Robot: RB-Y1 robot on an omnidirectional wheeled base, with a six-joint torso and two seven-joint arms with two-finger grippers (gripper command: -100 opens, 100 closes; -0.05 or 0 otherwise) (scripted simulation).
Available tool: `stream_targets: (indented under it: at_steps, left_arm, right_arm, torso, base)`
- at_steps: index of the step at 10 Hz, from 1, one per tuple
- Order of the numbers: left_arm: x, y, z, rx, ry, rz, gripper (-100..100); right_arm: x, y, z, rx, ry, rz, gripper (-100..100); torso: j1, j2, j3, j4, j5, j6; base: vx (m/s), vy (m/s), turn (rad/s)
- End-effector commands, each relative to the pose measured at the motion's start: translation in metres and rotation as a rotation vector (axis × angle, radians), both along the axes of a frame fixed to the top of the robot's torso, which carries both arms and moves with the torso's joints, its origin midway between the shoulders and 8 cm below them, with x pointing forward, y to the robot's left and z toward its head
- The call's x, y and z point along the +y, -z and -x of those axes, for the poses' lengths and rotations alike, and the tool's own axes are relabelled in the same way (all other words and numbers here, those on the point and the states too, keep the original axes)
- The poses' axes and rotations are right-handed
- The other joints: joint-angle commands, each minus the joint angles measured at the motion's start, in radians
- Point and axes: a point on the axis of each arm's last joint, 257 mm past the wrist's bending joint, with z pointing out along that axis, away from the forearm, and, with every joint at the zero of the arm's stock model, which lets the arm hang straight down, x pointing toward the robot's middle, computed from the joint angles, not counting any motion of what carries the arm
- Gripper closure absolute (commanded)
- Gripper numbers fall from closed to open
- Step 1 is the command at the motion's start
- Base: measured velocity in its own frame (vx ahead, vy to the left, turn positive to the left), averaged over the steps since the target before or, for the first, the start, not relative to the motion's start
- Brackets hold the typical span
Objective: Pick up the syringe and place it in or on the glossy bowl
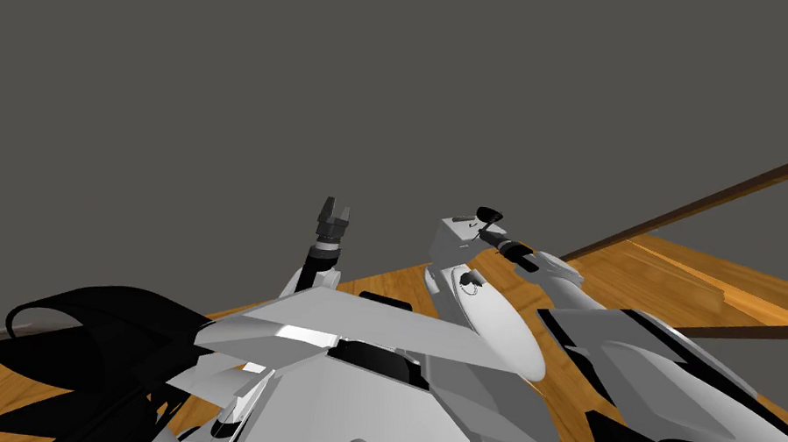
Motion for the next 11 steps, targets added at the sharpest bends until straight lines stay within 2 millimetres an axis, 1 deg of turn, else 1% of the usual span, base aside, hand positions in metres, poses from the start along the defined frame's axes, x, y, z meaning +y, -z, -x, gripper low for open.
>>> stream_targets:
  at_steps: [1,2,3,4,5,6,7,8,9,10,11]
  left_arm:
    - [0.0,0.0,0.0,0.0,0.0,0.0,0]
    - [0.0,0.0,0.0,0.0,0.0,0.0,0]
    - [0.0,0.0,0.0,0.0,0.0,0.0,0]
    - [0.0,0.0,0.0,0.0,0.0,0.0,0]
    - [0.0,0.0,0.0,0.0,0.0,0.0,0]
    - [0.0,0.0,0.0,0.0,0.0,0.0,0]
    - [0.0,0.0,0.0,0.0,0.0,0.0,0]
    - [0.0,0.0,0.0,0.0,0.0,0.0,0]
    - [0.0,0.0,0.0,0.0,0.0,0.0,0]
    - [0.0,0.0,0.0,0.0,0.0,0.0,0]
    - [0.0,0.0,0.0,0.0,0.0,0.0,0]
  right_arm:
    - [0.013,-0.008,-0.006,-0.015,-0.027,0.0,100]
    - [0.006,-0.005,-0.003,-0.009,-0.014,0.001,100]
    - [0.008,-0.006,-0.004,-0.011,-0.018,0.001,0]
    - [-0.015,-0.004,0.007,0.007,0.02,0.0,100]
    - [0.015,-0.019,-0.003,-0.028,-0.047,0.0,100]
    - [0.012,-0.018,-0.002,-0.024,-0.04,0.0,100]
    - [-0.005,-0.009,0.003,-0.005,-0.004,0.0,100]
    - [-0.015,-0.004,0.007,0.006,0.018,0.0,100]
    - [-0.013,-0.005,0.006,0.004,0.014,0.0,100]
    - [-0.015,-0.004,0.007,0.007,0.02,0.0,100]
    - [-0.048,-0.01,0.021,0.017,0.077,-0.004,100]
  torso:
    - [0.0,0.0,0.0,0.0,0.0,0.0]
    - [0.0,0.0,0.0,0.0,0.0,0.0]
    - [0.0,0.0,0.0,0.0,0.0,0.001]
    - [-0.001,0.001,0.0,0.0,0.0,0.001]
    - [0.002,0.008,0.004,0.001,-0.001,0.004]
    - [0.005,0.011,0.006,0.002,0.001,0.001]
    - [0.005,0.009,0.005,0.002,0.001,0.0]
    - [0.002,0.005,0.003,0.002,0.0,0.001]
    - [-0.001,0.003,0.002,0.001,0.0,0.003]
    - [-0.003,0.001,0.001,0.0,-0.001,0.002]
    - [-0.003,0.0,0.0,0.0,-0.001,0.002]
  base:
    - [-0.005,-0.005,0.033]
    - [-0.001,-0.003,0.017]
    - [0.0,0.0,0.0]
    - [-0.114,0.062,-0.023]
    - [-0.15,0.103,-0.076]
    - [-0.088,0.062,-0.018]
    - [-0.03,0.016,0.033]
    - [0.007,-0.005,0.018]
    - [0.013,-0.012,-0.024]
    - [0.007,-0.01,-0.007]
    - [-0.056,0.069,0.038]
